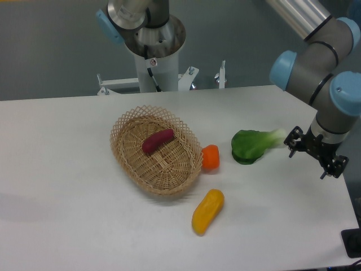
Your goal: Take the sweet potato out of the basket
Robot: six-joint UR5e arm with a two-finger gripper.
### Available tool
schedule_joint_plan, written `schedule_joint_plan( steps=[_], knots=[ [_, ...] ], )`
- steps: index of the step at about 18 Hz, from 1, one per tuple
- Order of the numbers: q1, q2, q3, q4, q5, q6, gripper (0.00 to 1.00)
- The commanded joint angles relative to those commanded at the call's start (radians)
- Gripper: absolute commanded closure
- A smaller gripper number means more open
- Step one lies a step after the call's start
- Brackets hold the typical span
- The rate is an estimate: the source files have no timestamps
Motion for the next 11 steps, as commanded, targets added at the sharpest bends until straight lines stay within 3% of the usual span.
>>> schedule_joint_plan(
  steps=[11],
  knots=[
    [0.0, 0.006, -0.008, -0.002, -0.003, -0.015, 0.0]
  ],
)
